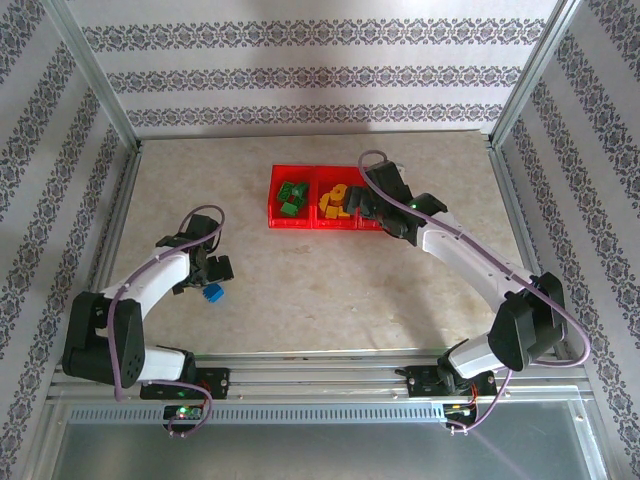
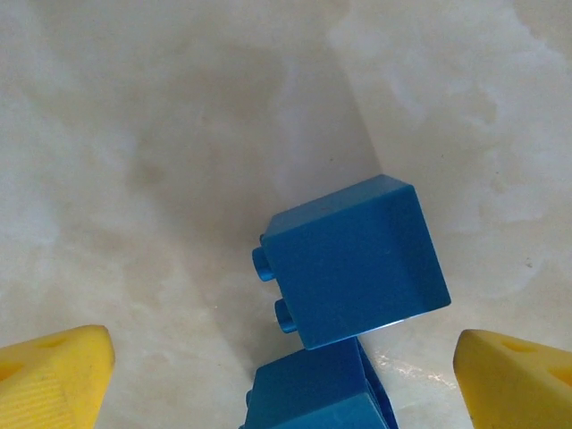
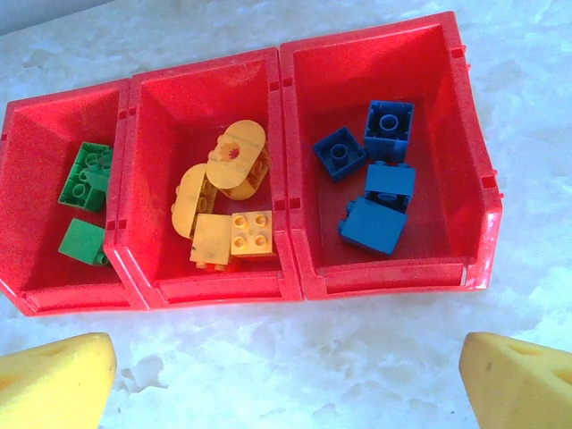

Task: Sort the legos into containers by color
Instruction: Pick up the lego from the middle-left of the table.

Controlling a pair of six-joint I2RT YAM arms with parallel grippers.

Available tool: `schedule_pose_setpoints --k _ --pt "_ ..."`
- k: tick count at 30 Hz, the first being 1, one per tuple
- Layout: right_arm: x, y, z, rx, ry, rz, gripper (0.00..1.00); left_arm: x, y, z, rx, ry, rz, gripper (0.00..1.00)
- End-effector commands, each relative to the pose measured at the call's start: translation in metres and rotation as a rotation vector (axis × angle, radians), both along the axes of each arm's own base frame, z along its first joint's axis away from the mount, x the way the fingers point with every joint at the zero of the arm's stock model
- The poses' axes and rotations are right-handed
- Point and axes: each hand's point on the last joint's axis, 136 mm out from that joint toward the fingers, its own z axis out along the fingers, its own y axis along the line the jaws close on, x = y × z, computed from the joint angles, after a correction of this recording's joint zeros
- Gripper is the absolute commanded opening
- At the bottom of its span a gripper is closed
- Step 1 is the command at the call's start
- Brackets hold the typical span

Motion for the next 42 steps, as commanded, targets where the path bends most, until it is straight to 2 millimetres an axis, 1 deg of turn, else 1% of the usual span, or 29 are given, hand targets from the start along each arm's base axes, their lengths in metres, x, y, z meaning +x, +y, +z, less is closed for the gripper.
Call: schedule_pose_setpoints --k 1,5,12,17,21,23,29,35,39,41,42 --pt "-0.003 -0.001 0.008 0.004 -0.029 -0.021 0.98 -0.007 0.005 -0.004 0.004 0.043 0.003 0.98" --pt "-0.005 -0.002 0.010 0.005 -0.033 -0.024 0.98 0.003 0.012 -0.001 -0.009 0.010 0.041 0.97" --pt "-0.010 -0.004 0.012 0.005 -0.036 -0.025 0.99 0.020 0.033 0.005 -0.014 -0.048 0.125 0.93" --pt "-0.014 -0.006 0.009 0.006 -0.029 -0.026 0.98 0.027 0.044 0.000 -0.035 -0.057 0.170 0.91" --pt "-0.016 -0.006 0.009 0.008 -0.028 -0.029 0.98 0.032 0.046 -0.005 -0.058 -0.063 0.186 0.85" --pt "-0.016 -0.006 0.009 0.007 -0.029 -0.029 0.98 0.033 0.047 -0.009 -0.069 -0.059 0.196 0.79" --pt "-0.016 -0.005 0.010 0.008 -0.027 -0.027 0.98 0.038 0.052 -0.018 -0.080 -0.059 0.221 0.64" --pt "-0.018 -0.006 0.010 0.007 -0.024 -0.030 0.98 0.048 0.055 -0.022 -0.101 -0.089 0.238 0.45" --pt "-0.020 -0.007 0.010 0.006 -0.023 -0.032 0.98 0.052 0.053 -0.024 -0.114 -0.093 0.241 0.38" --pt "-0.021 -0.008 0.011 0.004 -0.025 -0.034 0.99 0.051 0.053 -0.026 -0.117 -0.093 0.245 0.37" --pt "-0.021 -0.009 0.011 0.003 -0.025 -0.036 0.98 0.050 0.053 -0.026 -0.118 -0.094 0.248 0.35"
